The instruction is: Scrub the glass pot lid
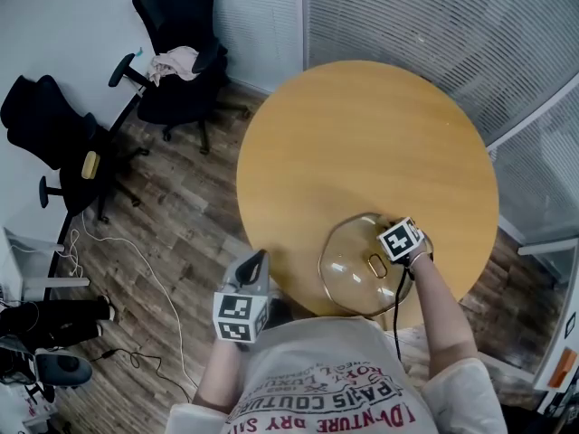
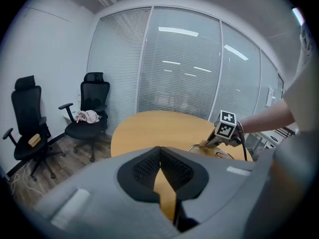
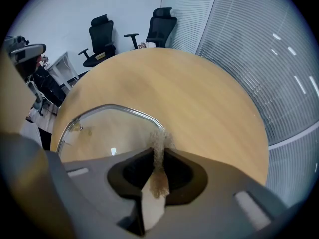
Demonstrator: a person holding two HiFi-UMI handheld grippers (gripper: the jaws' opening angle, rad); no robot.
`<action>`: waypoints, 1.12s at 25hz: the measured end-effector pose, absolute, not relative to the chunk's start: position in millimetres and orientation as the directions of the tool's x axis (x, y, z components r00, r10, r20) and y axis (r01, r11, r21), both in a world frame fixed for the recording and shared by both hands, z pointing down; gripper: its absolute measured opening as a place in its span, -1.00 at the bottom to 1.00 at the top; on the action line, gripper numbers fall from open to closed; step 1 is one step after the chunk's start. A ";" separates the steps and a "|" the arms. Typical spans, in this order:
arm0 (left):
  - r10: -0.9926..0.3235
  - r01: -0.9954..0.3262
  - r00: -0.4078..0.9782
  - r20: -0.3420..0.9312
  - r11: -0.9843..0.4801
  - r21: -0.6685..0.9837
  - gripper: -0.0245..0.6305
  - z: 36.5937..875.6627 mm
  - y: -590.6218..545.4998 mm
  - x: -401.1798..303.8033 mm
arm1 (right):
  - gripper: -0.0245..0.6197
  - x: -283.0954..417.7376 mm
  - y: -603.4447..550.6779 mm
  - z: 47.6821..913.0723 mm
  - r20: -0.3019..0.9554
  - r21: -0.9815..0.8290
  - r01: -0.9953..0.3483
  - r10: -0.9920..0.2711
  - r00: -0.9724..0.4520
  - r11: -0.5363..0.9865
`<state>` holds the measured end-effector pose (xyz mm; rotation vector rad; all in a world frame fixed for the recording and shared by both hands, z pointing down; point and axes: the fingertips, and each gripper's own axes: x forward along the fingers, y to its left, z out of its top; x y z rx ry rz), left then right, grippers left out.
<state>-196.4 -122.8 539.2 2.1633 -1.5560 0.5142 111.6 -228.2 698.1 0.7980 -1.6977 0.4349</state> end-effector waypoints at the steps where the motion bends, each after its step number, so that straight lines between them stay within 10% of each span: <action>1: -0.797 -0.953 0.301 0.524 -0.276 0.126 -0.90 538.5 -122.7 -197.9 | -0.72 107.4 -228.4 697.6 0.954 0.114 -0.703 -0.275 -0.120 0.702; 28: -0.842 -0.932 0.361 0.401 -0.336 0.132 -0.90 509.7 -132.7 -220.3 | -0.72 -21.8 -194.5 697.7 0.964 0.109 -0.418 -0.199 -0.178 0.902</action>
